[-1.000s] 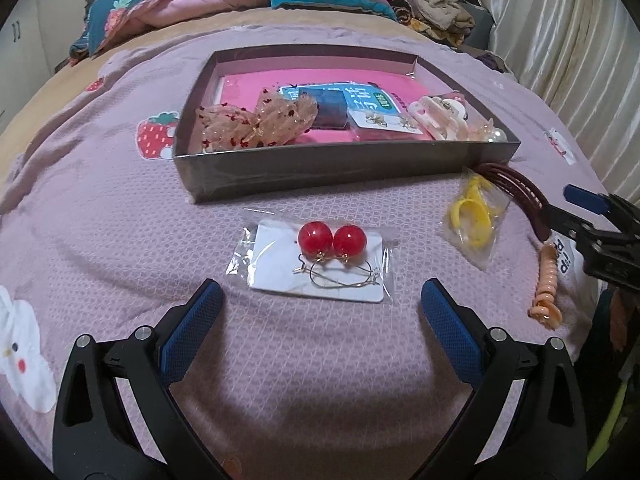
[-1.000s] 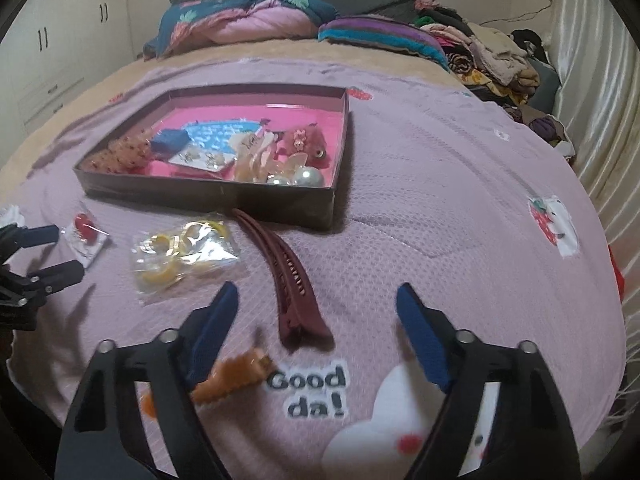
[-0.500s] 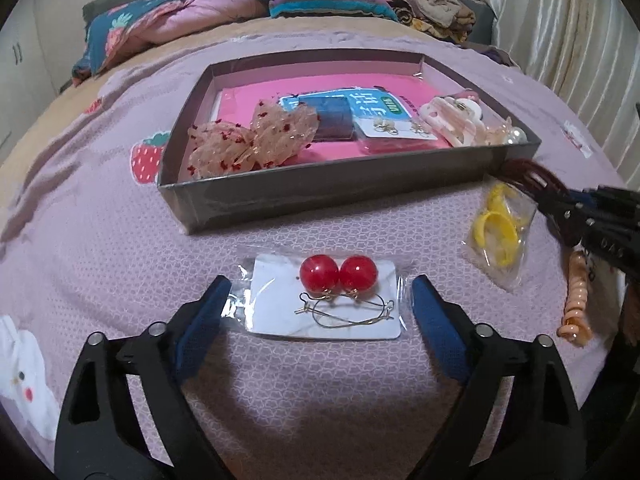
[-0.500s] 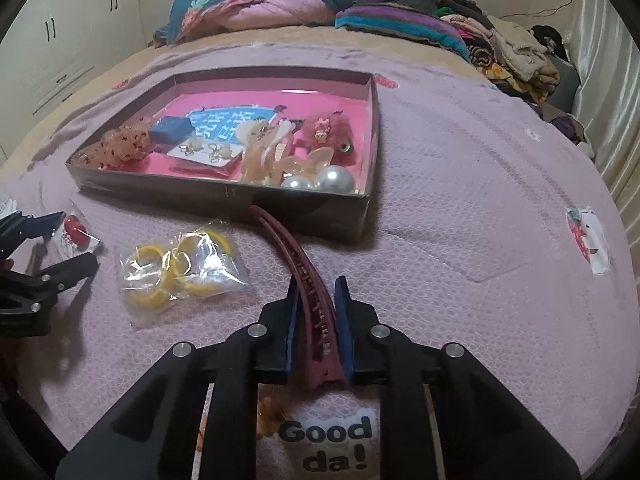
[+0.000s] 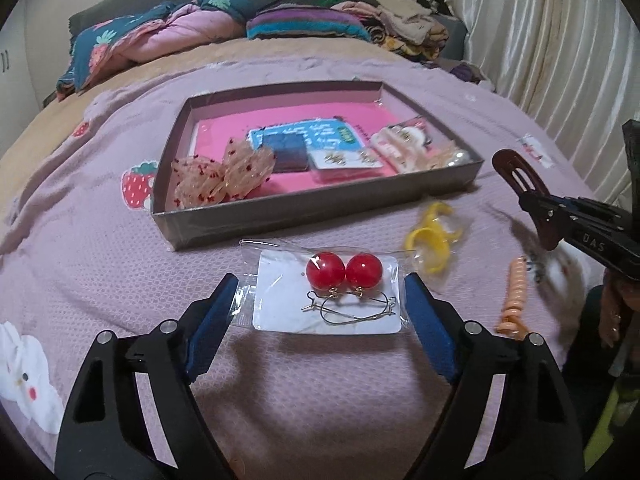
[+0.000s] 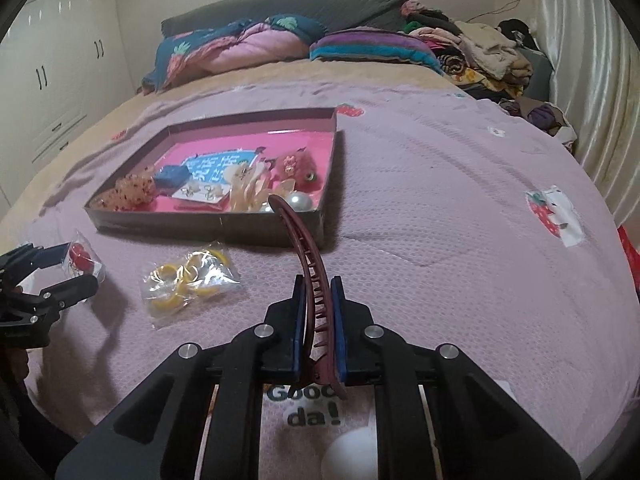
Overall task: Organize jewelry
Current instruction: 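Grasp the red cherry earring card with the left tool, then carry the earring card with the left tool while the right tool carries the maroon clip into the tray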
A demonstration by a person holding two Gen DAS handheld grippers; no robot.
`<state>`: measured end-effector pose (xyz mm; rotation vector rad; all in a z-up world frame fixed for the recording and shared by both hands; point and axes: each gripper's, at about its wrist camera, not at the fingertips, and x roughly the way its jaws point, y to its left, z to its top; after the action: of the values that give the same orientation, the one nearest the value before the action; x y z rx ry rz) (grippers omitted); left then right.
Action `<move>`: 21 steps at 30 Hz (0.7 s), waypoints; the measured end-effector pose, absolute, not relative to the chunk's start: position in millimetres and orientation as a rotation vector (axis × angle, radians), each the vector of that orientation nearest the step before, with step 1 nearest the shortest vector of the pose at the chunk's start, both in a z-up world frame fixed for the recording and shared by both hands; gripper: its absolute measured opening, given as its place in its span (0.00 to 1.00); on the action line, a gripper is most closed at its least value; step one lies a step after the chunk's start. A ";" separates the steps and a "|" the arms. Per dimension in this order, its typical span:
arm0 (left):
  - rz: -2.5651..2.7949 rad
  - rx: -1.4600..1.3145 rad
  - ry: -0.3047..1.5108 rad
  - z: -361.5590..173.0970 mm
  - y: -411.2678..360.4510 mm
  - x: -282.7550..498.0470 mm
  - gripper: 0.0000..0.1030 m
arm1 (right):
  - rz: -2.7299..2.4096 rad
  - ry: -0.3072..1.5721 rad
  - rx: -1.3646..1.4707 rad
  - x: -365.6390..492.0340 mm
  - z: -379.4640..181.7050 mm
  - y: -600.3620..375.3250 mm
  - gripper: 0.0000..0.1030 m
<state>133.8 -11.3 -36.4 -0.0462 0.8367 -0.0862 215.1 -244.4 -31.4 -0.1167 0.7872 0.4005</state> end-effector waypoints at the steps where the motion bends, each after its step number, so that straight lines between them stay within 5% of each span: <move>1: -0.092 -0.053 0.829 -32.7 -11.4 132.2 0.73 | 0.402 0.782 -0.112 212.5 -29.0 -245.1 0.11; 21: -0.099 -0.068 0.685 30.1 -2.9 148.1 0.73 | 0.486 0.661 -0.129 190.5 28.7 -213.4 0.11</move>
<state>148.1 -2.9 30.1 -0.0683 0.6855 -0.0992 190.5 -213.4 28.7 -0.1290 0.6614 0.4861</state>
